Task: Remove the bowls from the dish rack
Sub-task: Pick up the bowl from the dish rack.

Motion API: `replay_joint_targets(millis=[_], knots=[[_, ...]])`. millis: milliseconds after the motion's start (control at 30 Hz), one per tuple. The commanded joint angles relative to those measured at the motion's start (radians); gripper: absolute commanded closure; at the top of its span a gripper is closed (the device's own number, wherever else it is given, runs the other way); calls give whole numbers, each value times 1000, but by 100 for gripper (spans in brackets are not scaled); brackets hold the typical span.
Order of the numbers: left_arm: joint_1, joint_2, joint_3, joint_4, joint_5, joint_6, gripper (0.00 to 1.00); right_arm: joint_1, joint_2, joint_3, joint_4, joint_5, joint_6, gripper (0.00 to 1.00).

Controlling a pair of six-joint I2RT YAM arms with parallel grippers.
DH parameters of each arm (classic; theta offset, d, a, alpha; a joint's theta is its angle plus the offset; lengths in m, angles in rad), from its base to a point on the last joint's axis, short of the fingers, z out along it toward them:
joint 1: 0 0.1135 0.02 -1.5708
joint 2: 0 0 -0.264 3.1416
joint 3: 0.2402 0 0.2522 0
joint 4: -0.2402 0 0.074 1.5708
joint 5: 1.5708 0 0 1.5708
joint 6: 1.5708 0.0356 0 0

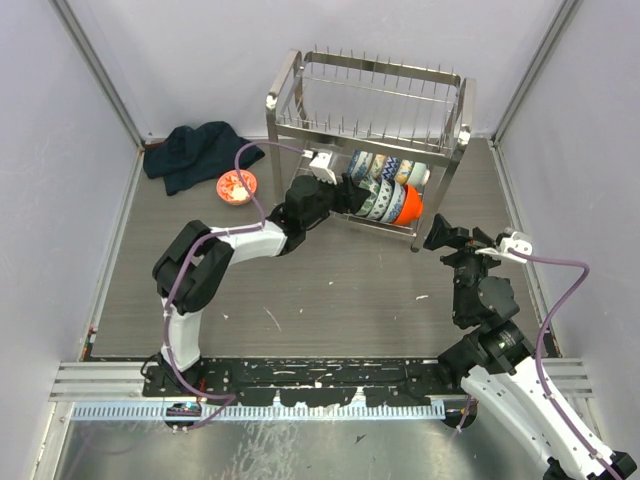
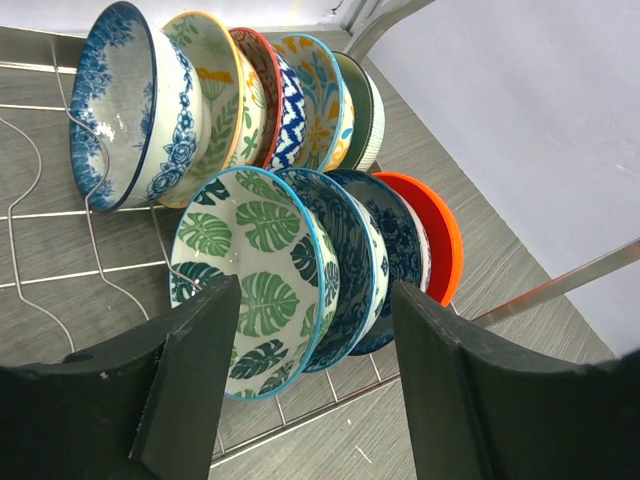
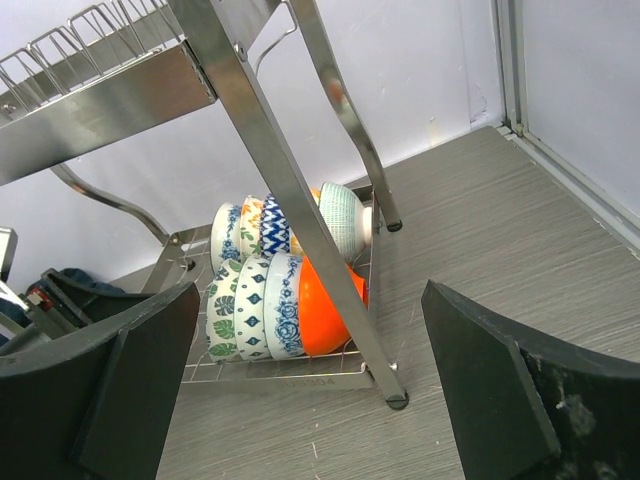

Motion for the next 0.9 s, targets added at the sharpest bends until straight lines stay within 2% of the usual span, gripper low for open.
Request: replay_joint_targets(millis=[0,867], knots=[[-4,37,52,41,28,-4,32,3,-6,9,25,-6,4,0],[-4,138,96,93,54,-30,52,4,-9,8,24,0,4,0]])
